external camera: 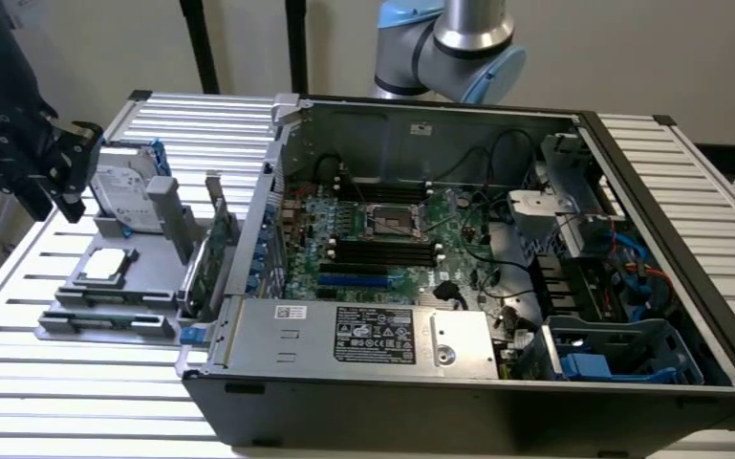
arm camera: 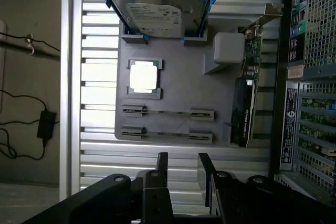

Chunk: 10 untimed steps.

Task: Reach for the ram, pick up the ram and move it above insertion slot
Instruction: 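Pick up the ram and move it above insertion slot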

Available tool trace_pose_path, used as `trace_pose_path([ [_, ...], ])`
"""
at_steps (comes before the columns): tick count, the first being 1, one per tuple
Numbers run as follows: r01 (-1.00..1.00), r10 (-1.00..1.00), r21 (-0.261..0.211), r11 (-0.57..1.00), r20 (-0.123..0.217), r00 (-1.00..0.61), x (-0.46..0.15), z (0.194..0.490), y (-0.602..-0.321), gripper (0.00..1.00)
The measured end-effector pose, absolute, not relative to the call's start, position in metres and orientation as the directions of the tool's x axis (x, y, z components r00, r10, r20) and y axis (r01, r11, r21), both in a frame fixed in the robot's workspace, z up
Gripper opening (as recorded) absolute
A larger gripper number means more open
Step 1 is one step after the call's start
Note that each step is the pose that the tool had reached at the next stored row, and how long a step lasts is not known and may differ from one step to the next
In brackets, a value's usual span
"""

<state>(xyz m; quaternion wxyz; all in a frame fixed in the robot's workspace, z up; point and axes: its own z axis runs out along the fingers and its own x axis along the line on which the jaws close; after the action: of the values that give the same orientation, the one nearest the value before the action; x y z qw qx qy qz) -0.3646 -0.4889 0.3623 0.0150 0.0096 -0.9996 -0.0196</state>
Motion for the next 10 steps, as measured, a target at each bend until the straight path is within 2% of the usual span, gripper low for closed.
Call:
trace_pose_path([
  [10,-0.151,-0.152,0.040,0.988,0.030,-0.988,-0.3647,0.3622,-0.4889,0.36],
])
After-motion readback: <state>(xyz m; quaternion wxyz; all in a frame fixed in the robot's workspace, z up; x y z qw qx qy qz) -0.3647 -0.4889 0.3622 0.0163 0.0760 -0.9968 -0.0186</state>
